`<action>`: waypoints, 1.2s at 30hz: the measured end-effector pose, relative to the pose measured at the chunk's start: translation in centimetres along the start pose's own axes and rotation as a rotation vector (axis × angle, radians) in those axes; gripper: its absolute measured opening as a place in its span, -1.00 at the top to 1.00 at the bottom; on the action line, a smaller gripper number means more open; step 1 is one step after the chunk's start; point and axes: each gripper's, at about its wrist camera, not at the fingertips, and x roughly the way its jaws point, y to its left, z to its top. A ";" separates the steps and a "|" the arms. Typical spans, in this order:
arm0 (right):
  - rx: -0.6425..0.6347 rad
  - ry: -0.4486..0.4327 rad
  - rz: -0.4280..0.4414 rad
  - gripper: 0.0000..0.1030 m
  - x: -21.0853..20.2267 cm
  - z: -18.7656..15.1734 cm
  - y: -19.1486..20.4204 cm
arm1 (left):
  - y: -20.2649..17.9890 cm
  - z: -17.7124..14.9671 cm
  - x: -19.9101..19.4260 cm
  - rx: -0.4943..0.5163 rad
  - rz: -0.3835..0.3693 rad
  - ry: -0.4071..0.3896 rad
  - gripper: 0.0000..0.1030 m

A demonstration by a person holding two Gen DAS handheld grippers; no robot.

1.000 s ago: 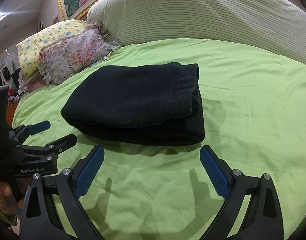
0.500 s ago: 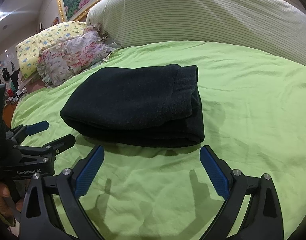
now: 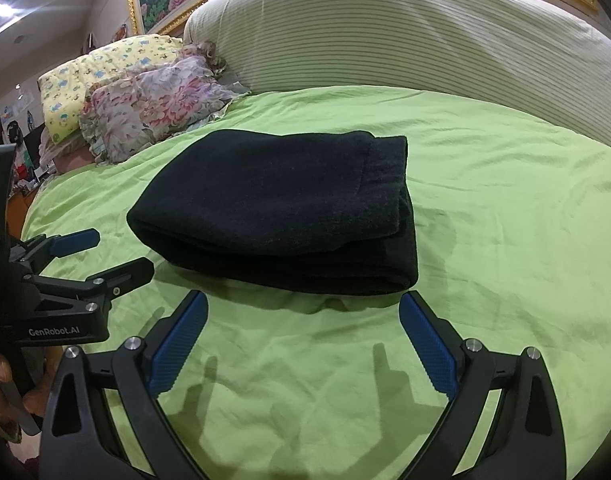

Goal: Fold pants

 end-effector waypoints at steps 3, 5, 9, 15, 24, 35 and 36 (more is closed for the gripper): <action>0.003 0.002 0.002 -0.87 0.1 0.2 -0.1 | 0.1 0.1 0.0 -0.002 -0.004 0.001 -0.99; 0.005 0.001 0.003 -0.87 0.1 0.2 -0.2 | 0.0 0.2 0.0 0.001 -0.007 0.000 -0.99; 0.010 -0.007 0.007 -0.88 0.0 0.4 -0.2 | -0.1 0.3 -0.1 0.002 -0.011 0.001 -0.99; 0.021 -0.021 0.016 -0.88 -0.4 0.6 -0.3 | -0.1 0.4 -0.4 -0.003 -0.020 -0.001 -0.99; 0.014 -0.025 0.023 -0.88 -0.6 0.8 0.1 | 0.1 0.7 -0.6 -0.012 -0.018 0.002 -0.99; 0.012 -0.032 0.020 -0.88 -1.1 1.0 0.0 | 0.1 1.0 -1.0 -0.010 -0.016 -0.013 -0.99; 0.012 -0.033 0.018 -0.88 -1.2 1.0 0.0 | 0.1 1.0 -1.1 -0.010 -0.016 -0.014 -0.99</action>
